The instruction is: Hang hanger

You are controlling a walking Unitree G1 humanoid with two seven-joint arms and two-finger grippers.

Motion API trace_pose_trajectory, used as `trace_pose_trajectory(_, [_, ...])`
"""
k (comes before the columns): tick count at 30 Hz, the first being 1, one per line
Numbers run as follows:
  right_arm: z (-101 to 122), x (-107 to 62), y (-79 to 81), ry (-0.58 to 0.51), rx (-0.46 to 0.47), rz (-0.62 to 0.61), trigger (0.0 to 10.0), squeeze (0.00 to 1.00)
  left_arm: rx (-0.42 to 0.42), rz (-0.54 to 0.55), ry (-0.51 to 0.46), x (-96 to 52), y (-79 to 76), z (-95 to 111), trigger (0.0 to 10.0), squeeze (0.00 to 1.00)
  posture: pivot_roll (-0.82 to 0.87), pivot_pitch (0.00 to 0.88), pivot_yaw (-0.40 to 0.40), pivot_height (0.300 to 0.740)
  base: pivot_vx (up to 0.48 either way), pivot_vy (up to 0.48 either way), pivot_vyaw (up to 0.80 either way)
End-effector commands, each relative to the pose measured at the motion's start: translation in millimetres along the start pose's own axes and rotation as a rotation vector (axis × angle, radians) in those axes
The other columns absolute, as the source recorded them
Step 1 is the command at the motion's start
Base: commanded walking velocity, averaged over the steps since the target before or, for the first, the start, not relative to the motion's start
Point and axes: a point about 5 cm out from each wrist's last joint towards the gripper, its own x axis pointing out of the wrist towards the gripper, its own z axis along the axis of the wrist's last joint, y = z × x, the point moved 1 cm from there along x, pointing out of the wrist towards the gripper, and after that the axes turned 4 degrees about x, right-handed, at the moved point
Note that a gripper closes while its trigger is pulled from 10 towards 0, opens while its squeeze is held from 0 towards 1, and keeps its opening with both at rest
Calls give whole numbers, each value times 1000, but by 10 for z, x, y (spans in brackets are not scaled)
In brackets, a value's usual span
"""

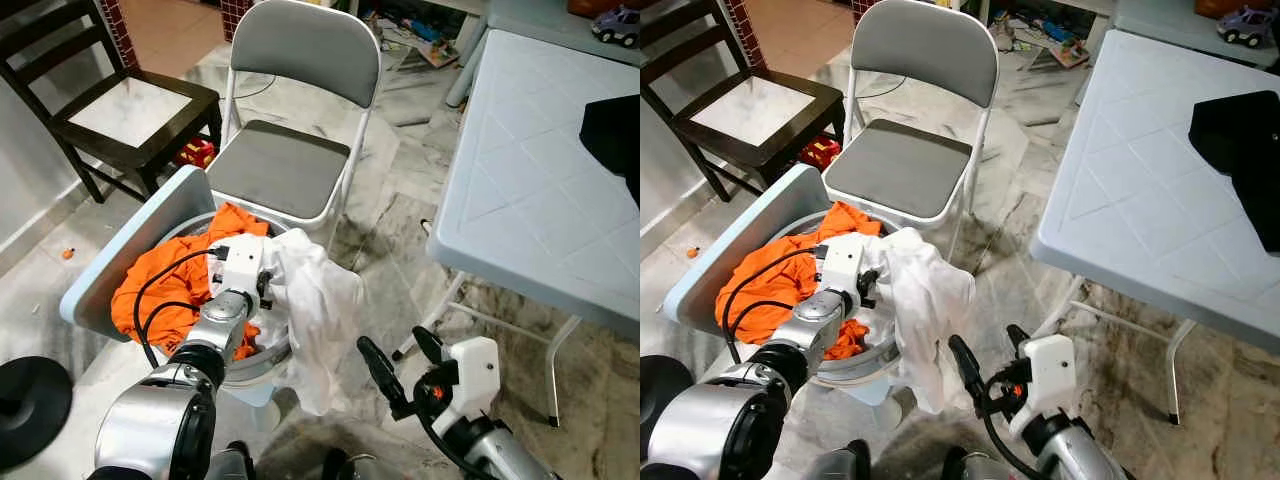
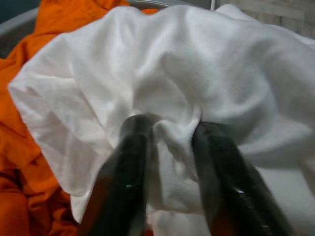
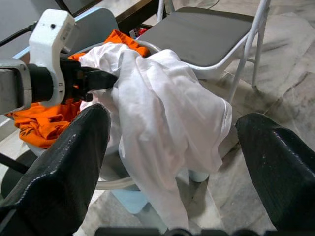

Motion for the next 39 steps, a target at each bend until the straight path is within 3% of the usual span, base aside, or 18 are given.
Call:
trace_pose_trajectory(1, [-33,-25,-53,23,1,-11,10000,1000,5,17,-3,-6,20,-20,0,0,14,202,-101,740,0,0,0])
trace_pose_trajectory(8, [-23,25,-132,26,-10,-2,10000,1000,18,7,-146,-8,53,185,0,0,58,190,-119,740,0,0,0])
trace_pose_trajectory(11, [10,101,-156,17,-13,13,10000,1000,-39,39,-191,-26,202,227,0,0,101,185,-135,740,0,0,0])
trace_pose_trajectory(16, [24,226,-169,13,-22,46,10000,1000,-56,93,-222,-32,395,335,0,0,138,174,-144,740,0,0,0])
trace_pose_trajectory(26, [34,286,-195,6,-29,53,10000,1000,-73,83,-241,-33,380,363,0,0,146,167,-141,740,0,0,0])
trace_pose_trajectory(31, [13,272,-233,5,-31,38,10000,1000,-68,94,-406,-75,404,675,0,0,151,157,-134,740,0,0,0])
trace_pose_trajectory(34, [9,318,-270,-2,-35,25,10000,1000,-33,94,-603,-172,471,1155,0,0,177,150,-133,740,0,0,0])
trace_pose_trajectory(39, [9,318,-270,-2,-35,25,10000,1000,-33,94,-603,-172,471,1155,0,0,177,150,-133,740,0,0,0])
